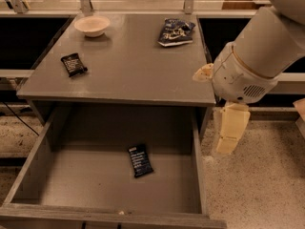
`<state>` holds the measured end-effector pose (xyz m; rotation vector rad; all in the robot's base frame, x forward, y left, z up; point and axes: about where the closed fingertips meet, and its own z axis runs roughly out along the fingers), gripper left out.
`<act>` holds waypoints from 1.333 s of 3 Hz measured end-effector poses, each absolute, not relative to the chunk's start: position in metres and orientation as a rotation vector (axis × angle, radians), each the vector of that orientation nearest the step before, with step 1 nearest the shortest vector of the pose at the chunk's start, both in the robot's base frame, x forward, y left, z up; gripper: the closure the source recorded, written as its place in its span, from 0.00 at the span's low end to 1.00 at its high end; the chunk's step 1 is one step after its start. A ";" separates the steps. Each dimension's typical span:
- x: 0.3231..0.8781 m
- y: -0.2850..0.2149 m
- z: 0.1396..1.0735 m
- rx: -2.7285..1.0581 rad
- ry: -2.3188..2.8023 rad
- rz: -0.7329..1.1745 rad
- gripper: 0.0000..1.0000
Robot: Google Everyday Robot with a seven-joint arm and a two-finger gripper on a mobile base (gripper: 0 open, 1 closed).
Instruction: Pick rxbar blueberry from top drawer and place on counter
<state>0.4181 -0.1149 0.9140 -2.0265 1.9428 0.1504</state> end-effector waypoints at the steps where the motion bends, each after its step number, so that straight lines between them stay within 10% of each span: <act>1: 0.421 -0.106 0.900 -2.029 1.940 0.188 0.00; 4: 0.446 -0.060 0.831 -2.091 1.921 0.364 0.00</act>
Offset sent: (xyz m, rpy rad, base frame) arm 0.0220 0.0341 -0.0672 0.0840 0.0965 0.0240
